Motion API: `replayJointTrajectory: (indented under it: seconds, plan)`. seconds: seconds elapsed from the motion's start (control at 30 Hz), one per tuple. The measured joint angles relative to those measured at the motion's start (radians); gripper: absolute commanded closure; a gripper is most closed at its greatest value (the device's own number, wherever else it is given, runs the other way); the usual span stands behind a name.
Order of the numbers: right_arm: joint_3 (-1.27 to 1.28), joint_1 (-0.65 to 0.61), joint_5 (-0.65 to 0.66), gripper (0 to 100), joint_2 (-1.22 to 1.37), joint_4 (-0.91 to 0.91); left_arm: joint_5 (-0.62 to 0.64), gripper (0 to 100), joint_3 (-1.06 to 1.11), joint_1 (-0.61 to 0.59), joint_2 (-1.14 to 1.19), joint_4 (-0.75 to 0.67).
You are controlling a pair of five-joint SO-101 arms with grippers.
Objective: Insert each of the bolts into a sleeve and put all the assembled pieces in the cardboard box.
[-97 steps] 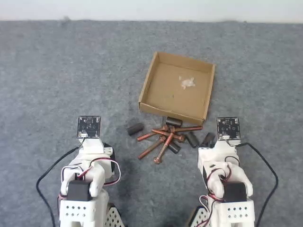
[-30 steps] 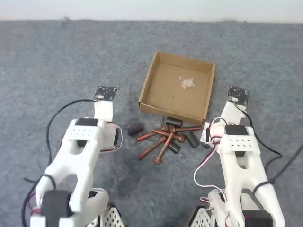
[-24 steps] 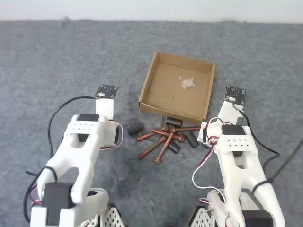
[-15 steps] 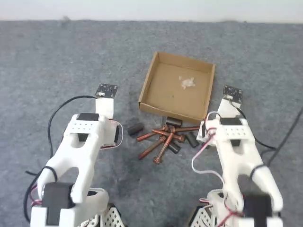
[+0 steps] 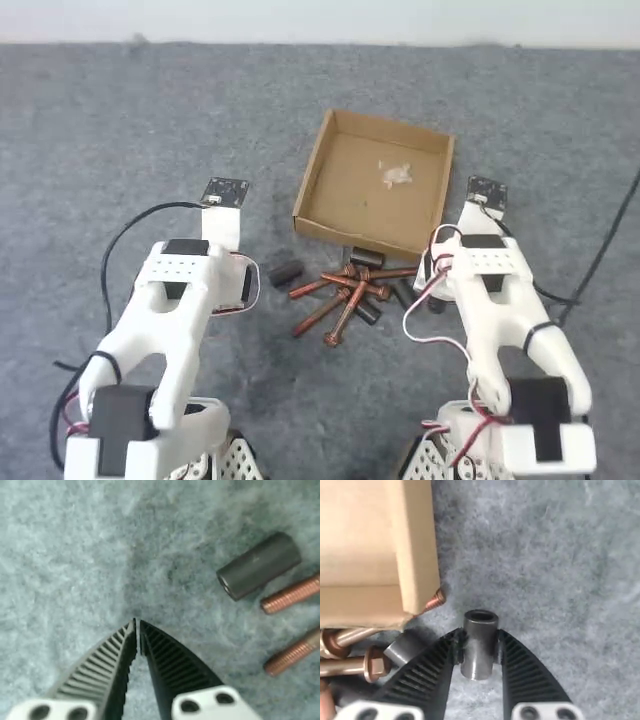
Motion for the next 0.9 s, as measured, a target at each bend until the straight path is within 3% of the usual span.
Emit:
replayJointTrajectory:
  seconds: [0.4, 0.5, 0.7, 0.9]
  plan:
    - [-0.075, 0.000, 0.000, 92.6, 0.086, 0.044, 0.000, 99, 0.000, 0.000, 0.000, 0.000]
    - [-0.075, -0.003, 0.000, 99.8, 0.086, 0.044, -0.003, 99, 0.000, 0.000, 0.006, 0.000]
    - [-0.077, -0.008, 0.060, 99.3, 0.091, 0.060, -0.140, 99, 0.000, -0.049, 0.006, 0.000]
    - [-0.092, 0.040, 0.114, 99.3, 0.092, 0.115, -0.161, 99, 0.000, -0.008, 0.006, 0.006]
